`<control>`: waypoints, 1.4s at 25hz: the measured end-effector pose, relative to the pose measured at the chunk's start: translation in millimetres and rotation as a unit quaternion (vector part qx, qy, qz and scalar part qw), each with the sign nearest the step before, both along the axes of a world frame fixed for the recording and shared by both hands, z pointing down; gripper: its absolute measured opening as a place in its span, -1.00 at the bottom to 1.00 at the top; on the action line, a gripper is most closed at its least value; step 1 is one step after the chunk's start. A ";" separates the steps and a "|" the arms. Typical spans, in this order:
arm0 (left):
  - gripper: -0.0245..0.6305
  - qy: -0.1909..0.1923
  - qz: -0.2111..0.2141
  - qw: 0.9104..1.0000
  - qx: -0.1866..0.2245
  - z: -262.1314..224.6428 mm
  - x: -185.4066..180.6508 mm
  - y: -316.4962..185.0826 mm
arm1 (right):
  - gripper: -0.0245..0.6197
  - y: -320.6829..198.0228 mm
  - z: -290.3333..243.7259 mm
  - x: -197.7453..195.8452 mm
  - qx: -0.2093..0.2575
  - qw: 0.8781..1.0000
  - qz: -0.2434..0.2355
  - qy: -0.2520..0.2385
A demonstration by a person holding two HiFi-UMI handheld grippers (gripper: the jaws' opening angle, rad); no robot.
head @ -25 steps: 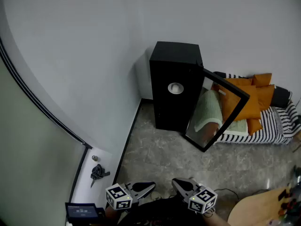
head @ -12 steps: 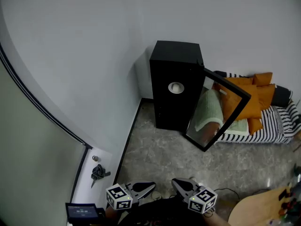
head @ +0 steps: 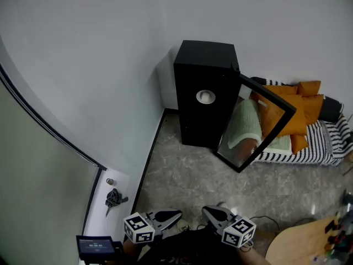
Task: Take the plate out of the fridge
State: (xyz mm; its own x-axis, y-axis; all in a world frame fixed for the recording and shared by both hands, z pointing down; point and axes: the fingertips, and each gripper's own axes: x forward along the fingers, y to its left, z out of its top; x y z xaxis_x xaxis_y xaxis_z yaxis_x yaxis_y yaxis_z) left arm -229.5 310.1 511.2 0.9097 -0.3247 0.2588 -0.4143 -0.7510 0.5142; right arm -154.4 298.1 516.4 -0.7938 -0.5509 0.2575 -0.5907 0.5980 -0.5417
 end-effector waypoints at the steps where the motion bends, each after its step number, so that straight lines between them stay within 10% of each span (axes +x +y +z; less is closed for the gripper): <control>1: -0.91 0.000 0.000 1.000 -0.002 0.6 2.4 -2.3 | -0.91 -2.0 1.0 3.7 -0.002 1.000 0.002 0.001; 35: -0.91 -0.031 0.003 0.999 -0.012 -7.4 210.0 -178.1 | -0.91 -169.3 -3.8 227.4 -0.023 0.996 0.035 -0.074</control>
State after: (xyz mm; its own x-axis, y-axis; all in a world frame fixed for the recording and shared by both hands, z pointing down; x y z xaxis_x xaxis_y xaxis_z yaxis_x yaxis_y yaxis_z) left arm -19.5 132.0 503.8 0.8930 -0.3130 0.3233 -0.4426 -0.7408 0.5053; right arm 73.0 128.8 512.6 -0.7847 -0.5969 0.1672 -0.5421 0.5301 -0.6520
